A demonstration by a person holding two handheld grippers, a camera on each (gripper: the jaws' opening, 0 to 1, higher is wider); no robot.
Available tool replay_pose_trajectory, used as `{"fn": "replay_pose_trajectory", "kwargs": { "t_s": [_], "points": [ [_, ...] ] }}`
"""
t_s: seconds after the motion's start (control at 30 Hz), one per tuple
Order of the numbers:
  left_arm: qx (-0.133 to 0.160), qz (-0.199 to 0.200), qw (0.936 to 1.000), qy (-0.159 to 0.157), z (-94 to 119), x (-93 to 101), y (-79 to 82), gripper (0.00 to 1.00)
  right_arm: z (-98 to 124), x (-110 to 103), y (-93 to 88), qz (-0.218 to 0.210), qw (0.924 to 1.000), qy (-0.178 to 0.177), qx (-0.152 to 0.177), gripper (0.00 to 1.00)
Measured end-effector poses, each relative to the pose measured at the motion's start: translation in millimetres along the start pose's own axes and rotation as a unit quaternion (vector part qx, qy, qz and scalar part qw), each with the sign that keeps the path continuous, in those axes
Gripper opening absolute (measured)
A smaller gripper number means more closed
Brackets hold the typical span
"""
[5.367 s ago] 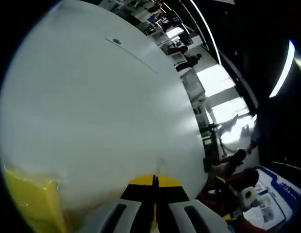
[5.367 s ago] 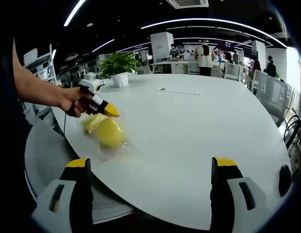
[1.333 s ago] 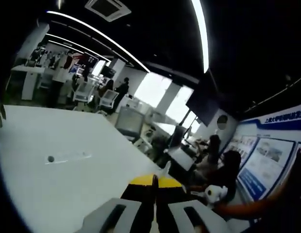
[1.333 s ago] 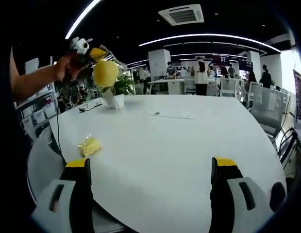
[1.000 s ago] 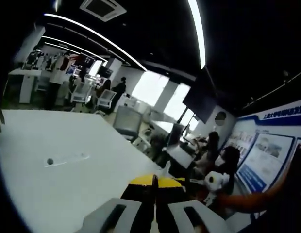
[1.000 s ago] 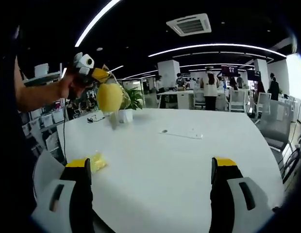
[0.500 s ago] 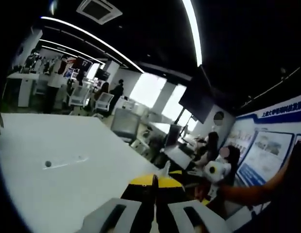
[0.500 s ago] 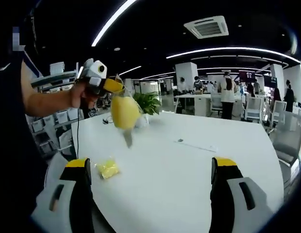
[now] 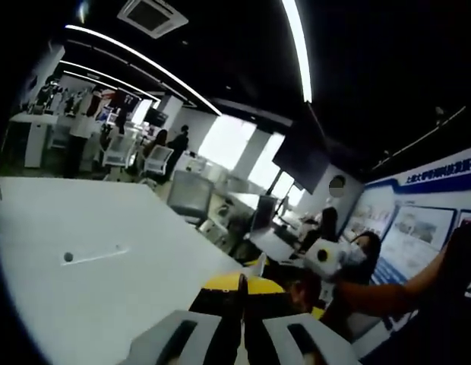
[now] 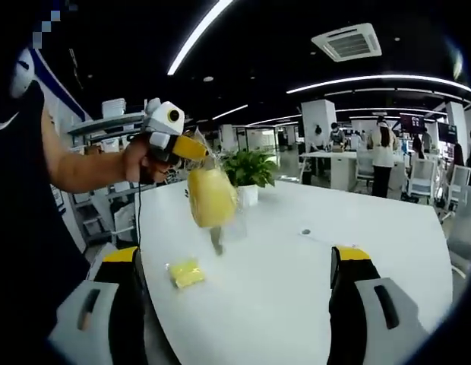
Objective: Compare the silicone blocks by pressing each to a similar depth, holding the contact briefly, and releasing to observe deformation and rebound differences across the visible hardness samples.
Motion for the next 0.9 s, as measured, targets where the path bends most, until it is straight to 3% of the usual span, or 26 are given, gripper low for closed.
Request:
{"fn": "replay_pose_trajectory", "kwargs": {
  "t_s": [0.2, 0.9],
  "points": [
    [0.002, -0.001, 1.0, -0.008, -1, 3.3, -0.1, 0.0, -5, -3, 2.5, -0.003, 0.9999, 0.009, 0.007, 0.96],
    [0.0, -0.006, 0.9994, -0.035, -3, 18.1, -1.7, 0.0, -30, -26, 19.6, 0.003, 0.9975, 0.067, 0.021, 0.79]
  ]
}}
Point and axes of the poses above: the point that each gripper's makers call its tool centre point, and the gripper's own axes: z roughly backward along the fingers, x roughly to its right, y roughly out of its top, the point moved 5 cm from there along z, roughly backward along the fingers, and after that the axes turned 3 degrees about -y, right-handed, at the moved point
